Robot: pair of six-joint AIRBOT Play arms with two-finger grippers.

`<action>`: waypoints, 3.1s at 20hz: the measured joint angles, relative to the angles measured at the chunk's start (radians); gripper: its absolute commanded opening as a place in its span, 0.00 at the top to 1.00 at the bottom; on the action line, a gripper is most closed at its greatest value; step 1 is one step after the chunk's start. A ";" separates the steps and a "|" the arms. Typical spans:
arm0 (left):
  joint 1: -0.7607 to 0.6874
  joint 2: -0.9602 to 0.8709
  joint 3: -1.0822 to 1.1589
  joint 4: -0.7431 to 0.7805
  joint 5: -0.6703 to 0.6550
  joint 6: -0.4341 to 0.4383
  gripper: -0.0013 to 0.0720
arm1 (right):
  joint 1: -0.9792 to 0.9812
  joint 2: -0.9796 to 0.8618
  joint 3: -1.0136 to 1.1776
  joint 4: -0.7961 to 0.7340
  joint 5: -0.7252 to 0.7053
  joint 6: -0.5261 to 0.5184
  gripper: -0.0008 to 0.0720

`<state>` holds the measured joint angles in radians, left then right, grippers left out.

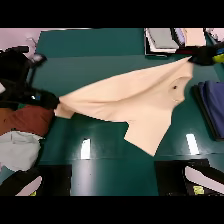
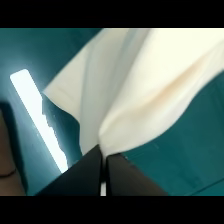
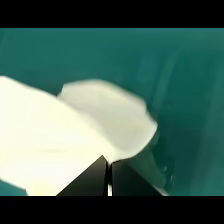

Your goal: Fold the shirts.

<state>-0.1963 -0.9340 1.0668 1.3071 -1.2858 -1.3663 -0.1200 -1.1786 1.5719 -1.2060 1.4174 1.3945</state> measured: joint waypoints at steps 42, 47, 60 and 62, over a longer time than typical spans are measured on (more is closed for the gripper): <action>0.085 -0.498 -0.036 -0.154 0.313 -0.045 0.95 | 0.051 -0.017 -0.058 -0.024 0.000 0.000 0.97; 0.081 -0.367 0.182 -0.062 0.282 -0.058 0.95 | 0.051 0.069 -0.055 -0.024 -0.069 0.000 0.97; 0.081 0.197 0.883 0.122 0.285 -0.099 0.95 | -0.072 0.362 0.435 -0.024 -0.165 -0.026 0.97; 0.081 0.213 0.927 0.124 0.299 -0.100 0.95 | -0.131 0.370 0.484 -0.022 -0.135 -0.026 0.97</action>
<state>-0.1150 -0.7212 1.9942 1.4311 -0.9871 -1.4662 -0.2512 -0.8085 2.0560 -1.2278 1.2823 1.3689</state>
